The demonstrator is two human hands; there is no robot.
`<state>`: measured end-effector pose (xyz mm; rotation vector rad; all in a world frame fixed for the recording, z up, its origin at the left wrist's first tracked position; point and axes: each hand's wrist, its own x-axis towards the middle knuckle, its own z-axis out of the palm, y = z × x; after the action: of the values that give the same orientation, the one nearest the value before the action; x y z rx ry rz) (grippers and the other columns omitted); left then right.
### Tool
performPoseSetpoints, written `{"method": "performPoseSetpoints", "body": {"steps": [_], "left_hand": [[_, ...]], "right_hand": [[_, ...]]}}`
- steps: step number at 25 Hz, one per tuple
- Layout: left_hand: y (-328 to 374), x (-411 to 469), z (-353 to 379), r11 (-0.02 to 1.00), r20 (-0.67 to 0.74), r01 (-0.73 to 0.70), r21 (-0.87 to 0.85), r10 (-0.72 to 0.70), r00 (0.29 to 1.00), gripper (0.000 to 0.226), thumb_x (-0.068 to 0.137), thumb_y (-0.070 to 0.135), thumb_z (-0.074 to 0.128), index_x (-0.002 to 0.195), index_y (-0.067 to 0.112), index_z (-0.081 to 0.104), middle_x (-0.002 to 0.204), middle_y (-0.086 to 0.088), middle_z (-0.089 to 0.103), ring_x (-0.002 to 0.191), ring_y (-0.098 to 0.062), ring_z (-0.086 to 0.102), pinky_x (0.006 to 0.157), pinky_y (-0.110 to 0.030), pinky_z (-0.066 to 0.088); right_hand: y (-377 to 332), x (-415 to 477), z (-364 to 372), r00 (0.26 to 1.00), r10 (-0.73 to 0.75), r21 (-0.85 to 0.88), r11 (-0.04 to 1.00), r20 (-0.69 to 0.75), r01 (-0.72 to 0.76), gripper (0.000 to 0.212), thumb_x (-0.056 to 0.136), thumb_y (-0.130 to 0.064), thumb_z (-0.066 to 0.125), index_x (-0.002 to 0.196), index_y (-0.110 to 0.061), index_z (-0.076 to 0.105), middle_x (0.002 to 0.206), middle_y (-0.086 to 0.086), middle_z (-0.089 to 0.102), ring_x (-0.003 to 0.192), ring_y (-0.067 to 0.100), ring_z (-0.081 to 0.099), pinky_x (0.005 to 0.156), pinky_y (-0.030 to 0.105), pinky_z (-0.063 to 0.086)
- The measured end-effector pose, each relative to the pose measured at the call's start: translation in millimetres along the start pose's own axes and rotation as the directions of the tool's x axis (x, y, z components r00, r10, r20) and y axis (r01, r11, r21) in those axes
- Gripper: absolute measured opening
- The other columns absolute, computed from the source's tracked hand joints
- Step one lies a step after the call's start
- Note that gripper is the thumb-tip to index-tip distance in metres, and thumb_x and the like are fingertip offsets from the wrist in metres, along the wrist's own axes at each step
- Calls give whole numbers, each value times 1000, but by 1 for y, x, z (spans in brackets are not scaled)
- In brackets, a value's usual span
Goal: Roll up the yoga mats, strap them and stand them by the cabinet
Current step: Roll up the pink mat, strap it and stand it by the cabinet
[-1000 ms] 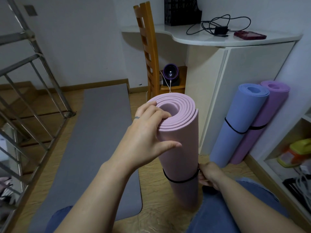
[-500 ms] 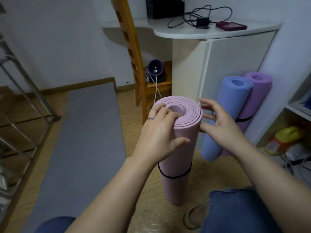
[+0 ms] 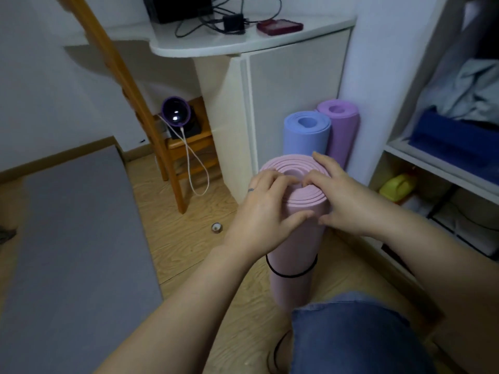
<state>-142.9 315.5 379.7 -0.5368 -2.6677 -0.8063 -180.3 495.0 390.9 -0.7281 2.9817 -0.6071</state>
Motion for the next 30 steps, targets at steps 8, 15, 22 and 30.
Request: {"method": "performPoseSetpoints", "body": {"steps": [8, 15, 22, 30], "left_hand": [[-3, 98, 64, 828, 325, 494, -266, -405, 855, 53, 90, 41, 58, 137, 19, 43, 133, -3, 50, 97, -15, 55, 77, -22, 40], [-3, 146, 111, 740, 430, 622, -255, -490, 759, 56, 83, 44, 54, 131, 19, 40, 124, -9, 54, 109, -31, 54, 93, -45, 49], [2, 167, 117, 634, 513, 717, -290, -530, 676, 57, 87, 39, 55, 136, 14, 39, 126, -11, 56, 106, -30, 60, 56, -27, 48], [10, 176, 118, 656, 521, 647, -389, -423, 742, 35, 97, 37, 48, 105, 4, 58, 91, -14, 63, 81, -27, 64, 77, -39, 57]], "right_hand": [[105, 16, -7, 999, 33, -62, 998, 22, -32, 54, 73, -4, 70, 101, -41, 42, 155, -17, -9, 139, 30, 32, 104, 40, 41], [127, 24, -21, 991, 133, -162, 978, 0, -131, 58, 80, 2, 56, 126, -31, 44, 158, -10, -15, 144, 23, 13, 109, 35, 34], [92, 29, -8, 990, 125, -258, 956, -70, -139, 58, 84, -31, 59, 137, -16, 39, 134, 0, 41, 124, 18, 33, 95, 31, 39], [120, 54, -24, 978, 204, -354, 912, -50, -208, 54, 85, -25, 59, 135, -18, 38, 133, 2, 43, 122, 21, 42, 90, 38, 48]]}}
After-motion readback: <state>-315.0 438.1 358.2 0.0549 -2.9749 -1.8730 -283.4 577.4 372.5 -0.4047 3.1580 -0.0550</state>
